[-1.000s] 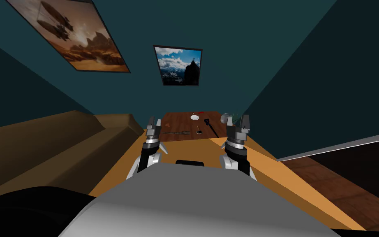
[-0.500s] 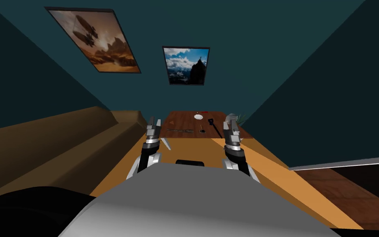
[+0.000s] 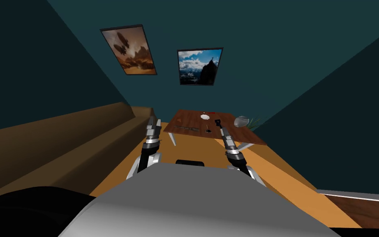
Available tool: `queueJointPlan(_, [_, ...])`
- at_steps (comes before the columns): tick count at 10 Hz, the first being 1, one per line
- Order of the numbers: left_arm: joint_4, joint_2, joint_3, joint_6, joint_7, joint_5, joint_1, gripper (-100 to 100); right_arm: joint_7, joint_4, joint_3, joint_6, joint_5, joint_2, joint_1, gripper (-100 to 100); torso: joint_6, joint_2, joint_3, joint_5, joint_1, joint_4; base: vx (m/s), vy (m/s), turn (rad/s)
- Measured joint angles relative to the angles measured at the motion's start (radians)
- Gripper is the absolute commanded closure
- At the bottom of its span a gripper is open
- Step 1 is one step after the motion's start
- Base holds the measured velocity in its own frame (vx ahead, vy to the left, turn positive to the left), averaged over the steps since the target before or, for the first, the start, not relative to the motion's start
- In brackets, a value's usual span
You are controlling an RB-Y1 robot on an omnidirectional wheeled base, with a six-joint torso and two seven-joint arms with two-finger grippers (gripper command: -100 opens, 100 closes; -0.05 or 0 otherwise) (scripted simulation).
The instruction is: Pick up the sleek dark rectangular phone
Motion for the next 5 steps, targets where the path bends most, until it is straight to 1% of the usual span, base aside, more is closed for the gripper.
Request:
queueJointPlan(1, [0.0, 0.0, 0.0, 0.0, 0.0, 0.0, 0.0, 0, 0.001, 0.015, -0.002, 0.013, 0.015, -0.026, 0.008, -100, -0.001, -0.001, 0.0, 0.0, 0.0, 0.0, -0.104, 0.057, 0.447])
queueJointPlan(2, [0.0, 0.0, 0.0, 0.0, 0.0, 0.0, 0.0, 0, 0.001, 0.033, -0.007, 0.029, 0.035, -0.057, 0.016, -100, -0.001, 0.001, 0.0, 0.0, 0.001, 0.0, -0.075, 0.04, 0.154])
queueJointPlan(3, [0.0, 0.0, 0.0, 0.0, 0.0, 0.0, 0.0, 0, 0.001, 0.072, -0.014, 0.023, 0.042, -0.076, 0.017, -100, 0.0, 0.0, 0.0, 0.0, 0.0, 0.0, -0.061, 0.047, 0.292])
queueJointPlan(4, [0.0, 0.0, 0.0, 0.0, 0.0, 0.0, 0.0, 0, 0.0, 0.104, -0.021, 0.016, 0.055, -0.106, 0.031, -100, -0.001, -0.001, -0.001, 0.0, 0.0, 0.0, -0.066, 0.059, 0.397])
queueJointPlan(5, [0.0, 0.0, 0.0, 0.0, 0.0, 0.0, 0.0, 0, 0.005, 0.133, -0.024, 0.017, 0.079, -0.138, 0.049, -100, -0.001, -0.001, -0.001, 0.0, 0.001, 0.0, -0.041, 0.043, 0.163])
